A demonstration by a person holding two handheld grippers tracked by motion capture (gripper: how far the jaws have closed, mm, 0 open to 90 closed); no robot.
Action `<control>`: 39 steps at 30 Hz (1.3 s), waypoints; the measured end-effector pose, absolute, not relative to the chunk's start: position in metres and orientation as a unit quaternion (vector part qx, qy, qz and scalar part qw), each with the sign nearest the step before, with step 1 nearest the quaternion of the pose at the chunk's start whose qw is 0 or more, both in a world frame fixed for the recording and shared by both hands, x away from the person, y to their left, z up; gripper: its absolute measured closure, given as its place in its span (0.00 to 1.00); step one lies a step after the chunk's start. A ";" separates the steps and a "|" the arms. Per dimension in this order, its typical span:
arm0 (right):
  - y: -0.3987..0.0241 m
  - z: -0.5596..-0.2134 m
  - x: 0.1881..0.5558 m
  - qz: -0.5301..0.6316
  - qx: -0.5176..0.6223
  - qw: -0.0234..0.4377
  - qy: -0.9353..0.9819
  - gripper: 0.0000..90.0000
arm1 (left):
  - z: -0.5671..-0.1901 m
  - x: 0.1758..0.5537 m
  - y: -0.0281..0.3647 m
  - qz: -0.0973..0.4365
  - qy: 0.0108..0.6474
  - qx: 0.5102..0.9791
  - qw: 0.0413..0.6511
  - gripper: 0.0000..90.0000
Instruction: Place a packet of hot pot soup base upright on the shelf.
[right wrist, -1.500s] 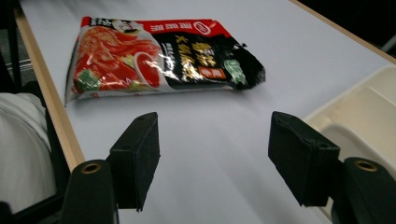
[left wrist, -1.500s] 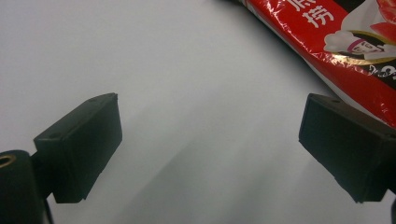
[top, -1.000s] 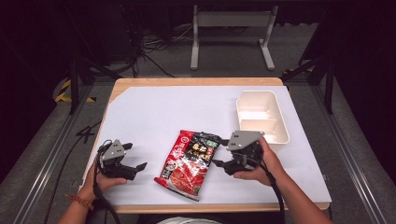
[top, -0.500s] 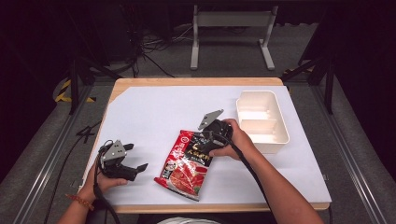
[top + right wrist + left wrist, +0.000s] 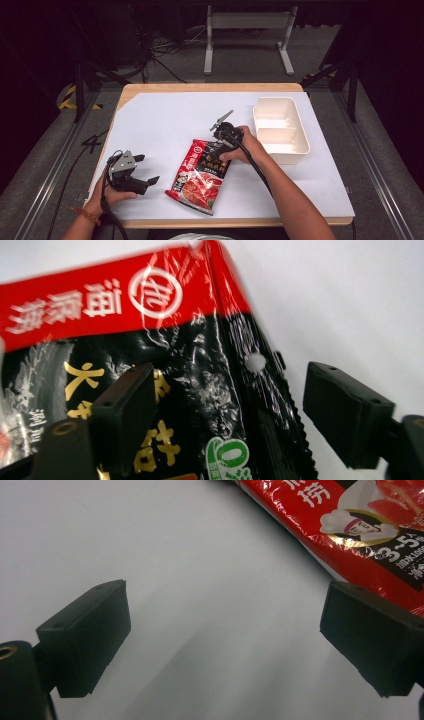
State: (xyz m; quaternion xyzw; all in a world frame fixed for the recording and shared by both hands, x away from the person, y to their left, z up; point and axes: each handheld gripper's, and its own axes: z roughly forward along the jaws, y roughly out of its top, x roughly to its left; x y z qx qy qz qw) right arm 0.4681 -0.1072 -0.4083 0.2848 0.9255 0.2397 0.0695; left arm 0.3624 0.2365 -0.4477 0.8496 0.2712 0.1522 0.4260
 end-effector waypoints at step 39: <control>-0.107 -0.303 0.418 0.369 0.164 0.112 0.908 0.98 | -0.449 0.362 0.235 0.153 0.272 0.852 0.421 0.08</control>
